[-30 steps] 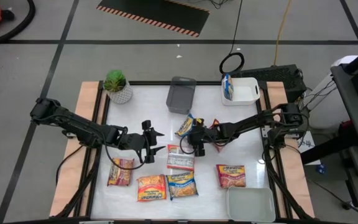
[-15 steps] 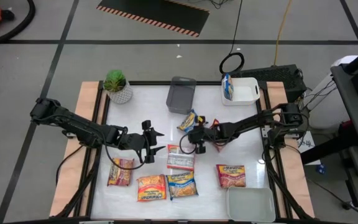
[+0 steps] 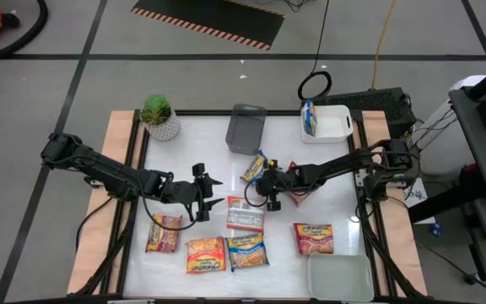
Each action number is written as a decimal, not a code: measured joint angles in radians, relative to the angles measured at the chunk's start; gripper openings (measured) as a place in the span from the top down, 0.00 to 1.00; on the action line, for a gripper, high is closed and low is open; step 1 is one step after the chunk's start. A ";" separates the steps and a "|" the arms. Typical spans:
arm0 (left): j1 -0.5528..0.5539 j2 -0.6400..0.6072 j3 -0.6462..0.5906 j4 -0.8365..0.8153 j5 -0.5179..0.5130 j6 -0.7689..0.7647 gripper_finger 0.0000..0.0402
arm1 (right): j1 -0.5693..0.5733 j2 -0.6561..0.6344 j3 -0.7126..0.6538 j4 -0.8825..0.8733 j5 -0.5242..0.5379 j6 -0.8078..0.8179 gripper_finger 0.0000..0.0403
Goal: Sort Maruchan noodles
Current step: Put the top blue noodle pack into the white bin
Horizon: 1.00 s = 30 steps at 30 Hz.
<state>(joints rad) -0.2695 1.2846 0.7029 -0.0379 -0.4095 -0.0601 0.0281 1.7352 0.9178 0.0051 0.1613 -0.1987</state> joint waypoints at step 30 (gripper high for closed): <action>0.000 0.000 0.000 -0.047 0.000 -0.028 0.38 | 0.057 -0.122 -0.001 -0.272 0.208 -0.005 0.65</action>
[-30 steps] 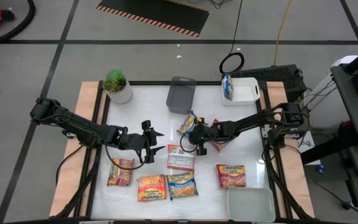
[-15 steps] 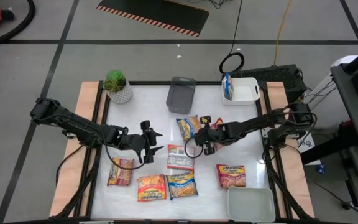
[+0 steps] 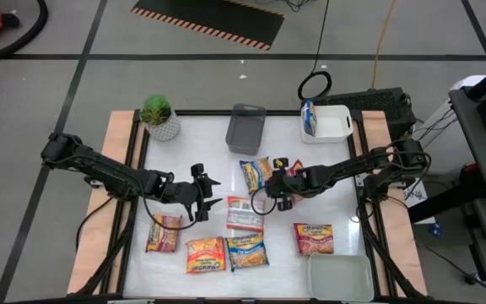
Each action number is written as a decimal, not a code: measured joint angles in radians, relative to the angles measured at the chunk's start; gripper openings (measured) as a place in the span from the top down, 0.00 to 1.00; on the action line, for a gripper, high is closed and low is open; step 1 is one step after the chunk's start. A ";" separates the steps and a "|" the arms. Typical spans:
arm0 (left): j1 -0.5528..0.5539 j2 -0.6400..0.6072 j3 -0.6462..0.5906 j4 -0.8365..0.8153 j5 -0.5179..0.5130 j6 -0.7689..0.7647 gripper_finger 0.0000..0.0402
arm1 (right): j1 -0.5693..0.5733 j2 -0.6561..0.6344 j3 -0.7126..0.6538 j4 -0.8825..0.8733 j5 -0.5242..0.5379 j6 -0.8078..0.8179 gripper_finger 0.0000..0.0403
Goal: Sort Maruchan noodles
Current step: Put the top blue noodle pack into the white bin
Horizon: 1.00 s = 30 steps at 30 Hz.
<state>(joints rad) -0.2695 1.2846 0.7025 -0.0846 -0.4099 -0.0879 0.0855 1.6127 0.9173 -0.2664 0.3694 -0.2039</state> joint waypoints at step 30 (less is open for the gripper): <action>0.000 0.000 0.000 0.000 0.000 0.000 0.38 | -0.128 -0.002 -0.166 0.154 -0.173 0.289 0.62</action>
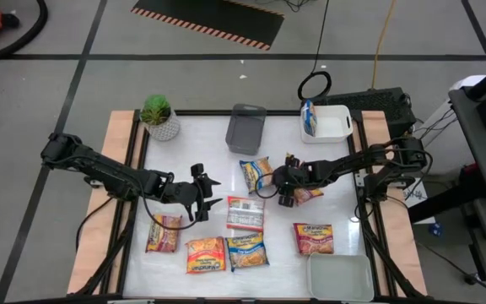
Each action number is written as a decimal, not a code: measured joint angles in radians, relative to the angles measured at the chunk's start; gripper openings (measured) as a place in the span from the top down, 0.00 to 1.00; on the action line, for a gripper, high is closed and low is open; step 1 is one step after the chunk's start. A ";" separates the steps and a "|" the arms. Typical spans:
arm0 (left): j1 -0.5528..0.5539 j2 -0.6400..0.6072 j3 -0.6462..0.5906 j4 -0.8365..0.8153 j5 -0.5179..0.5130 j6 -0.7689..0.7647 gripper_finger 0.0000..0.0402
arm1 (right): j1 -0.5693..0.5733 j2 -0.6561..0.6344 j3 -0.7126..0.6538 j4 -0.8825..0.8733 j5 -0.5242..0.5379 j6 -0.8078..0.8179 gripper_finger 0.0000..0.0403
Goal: Sort Maruchan noodles
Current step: Put the top blue noodle pack into the white bin
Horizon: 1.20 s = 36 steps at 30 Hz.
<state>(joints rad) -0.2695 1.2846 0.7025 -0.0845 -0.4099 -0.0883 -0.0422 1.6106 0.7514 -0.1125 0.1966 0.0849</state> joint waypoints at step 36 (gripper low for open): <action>0.000 0.000 0.000 0.000 0.000 0.002 0.38 | -0.037 0.003 -0.004 0.145 -0.124 0.018 1.00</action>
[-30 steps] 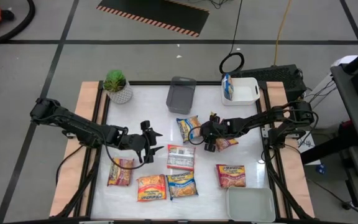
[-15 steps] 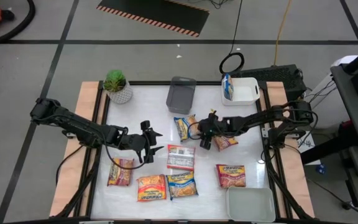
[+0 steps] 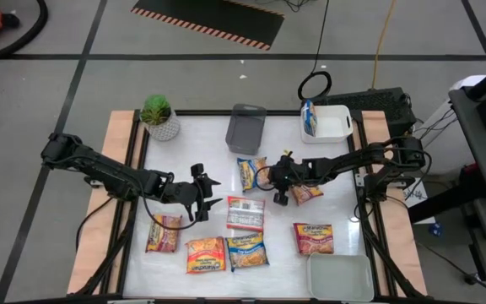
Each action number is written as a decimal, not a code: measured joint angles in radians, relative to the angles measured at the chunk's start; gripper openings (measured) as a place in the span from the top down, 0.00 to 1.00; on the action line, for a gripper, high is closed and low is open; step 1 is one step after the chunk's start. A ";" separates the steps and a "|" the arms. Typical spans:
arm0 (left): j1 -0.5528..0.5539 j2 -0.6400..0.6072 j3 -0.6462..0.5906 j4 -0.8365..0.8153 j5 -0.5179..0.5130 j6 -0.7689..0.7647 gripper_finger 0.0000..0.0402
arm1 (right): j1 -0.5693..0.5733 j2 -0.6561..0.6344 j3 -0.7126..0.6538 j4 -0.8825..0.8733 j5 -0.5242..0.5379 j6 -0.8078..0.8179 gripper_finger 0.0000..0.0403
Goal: Sort Maruchan noodles
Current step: Put the top blue noodle pack into the white bin
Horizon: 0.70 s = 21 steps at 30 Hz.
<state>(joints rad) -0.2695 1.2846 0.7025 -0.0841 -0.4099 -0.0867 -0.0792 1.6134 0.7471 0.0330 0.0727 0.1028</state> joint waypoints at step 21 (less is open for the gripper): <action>-0.017 0.000 0.000 -0.002 -0.062 0.167 0.38 | 0.105 -0.216 0.045 0.068 0.111 -0.011 1.00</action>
<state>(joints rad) -0.2861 1.2847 0.7025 -0.0864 -0.4721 0.0808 0.0257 1.3978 0.7921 0.1009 0.1838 0.0915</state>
